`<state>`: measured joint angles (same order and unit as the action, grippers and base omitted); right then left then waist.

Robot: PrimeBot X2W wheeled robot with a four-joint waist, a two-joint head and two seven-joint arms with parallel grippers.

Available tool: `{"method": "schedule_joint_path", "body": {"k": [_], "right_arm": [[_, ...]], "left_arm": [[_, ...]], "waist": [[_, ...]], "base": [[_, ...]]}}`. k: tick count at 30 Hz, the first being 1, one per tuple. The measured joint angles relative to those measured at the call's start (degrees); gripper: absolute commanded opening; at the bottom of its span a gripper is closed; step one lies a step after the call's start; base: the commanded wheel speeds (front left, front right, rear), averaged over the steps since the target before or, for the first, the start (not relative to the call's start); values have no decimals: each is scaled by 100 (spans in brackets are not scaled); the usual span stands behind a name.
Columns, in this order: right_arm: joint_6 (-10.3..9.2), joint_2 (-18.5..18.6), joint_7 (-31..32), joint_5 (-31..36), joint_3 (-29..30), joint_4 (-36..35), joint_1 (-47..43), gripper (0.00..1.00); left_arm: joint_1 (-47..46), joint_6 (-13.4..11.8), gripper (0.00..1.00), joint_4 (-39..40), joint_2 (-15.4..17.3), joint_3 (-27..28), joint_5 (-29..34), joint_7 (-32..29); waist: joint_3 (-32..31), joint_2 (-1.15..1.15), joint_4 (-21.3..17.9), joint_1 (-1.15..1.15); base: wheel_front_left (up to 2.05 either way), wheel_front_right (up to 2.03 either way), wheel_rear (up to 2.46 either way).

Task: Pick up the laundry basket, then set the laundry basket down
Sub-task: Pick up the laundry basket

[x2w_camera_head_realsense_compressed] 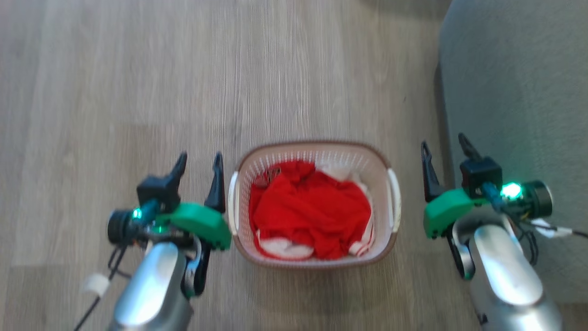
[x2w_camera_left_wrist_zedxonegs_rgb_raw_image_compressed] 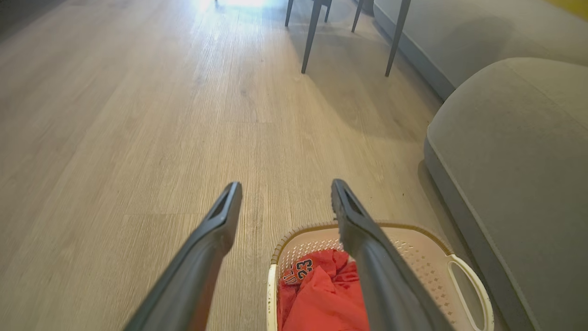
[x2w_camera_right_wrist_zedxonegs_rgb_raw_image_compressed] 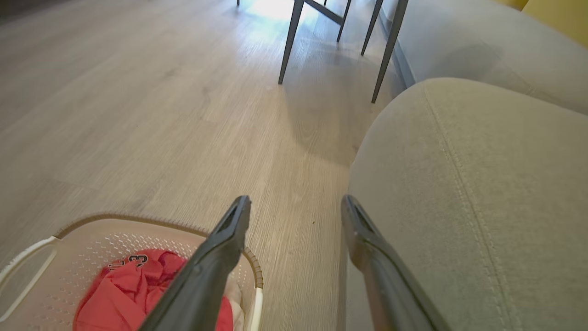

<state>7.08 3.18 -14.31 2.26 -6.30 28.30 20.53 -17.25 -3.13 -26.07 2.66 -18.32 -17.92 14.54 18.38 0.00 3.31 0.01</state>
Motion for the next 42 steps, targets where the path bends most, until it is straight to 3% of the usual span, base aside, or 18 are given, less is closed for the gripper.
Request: {"method": "schedule_joint_path", "body": {"k": [9, 18, 29, 42], "right_arm": [[0, 9, -1, 52, -26, 792, 804, 100], [1, 23, 89, -479, -421, 1965, 1585, 100], [1, 38, 347, -689, -687, 2861, 2251, 100], [1, 66, 614, -1049, -1162, 3273, 2729, 100]], "left_arm": [[-1005, 281, 100, -1202, -29, -322, -221, 0], [-1768, 616, 100, -2280, -65, -703, -446, 0], [-2623, 917, 100, -3398, -90, -1555, -1148, 0], [-3265, 1024, 100, -4022, -96, -2463, -1903, -231]], "waist": [[1078, 0, 58, 1], [1854, 0, 98, 1], [2511, 0, 133, 0], [2979, 0, 91, -1]], "base": [[0, 0, 0], [0, 0, 0], [0, 0, 0], [0, 0, 0]]}}
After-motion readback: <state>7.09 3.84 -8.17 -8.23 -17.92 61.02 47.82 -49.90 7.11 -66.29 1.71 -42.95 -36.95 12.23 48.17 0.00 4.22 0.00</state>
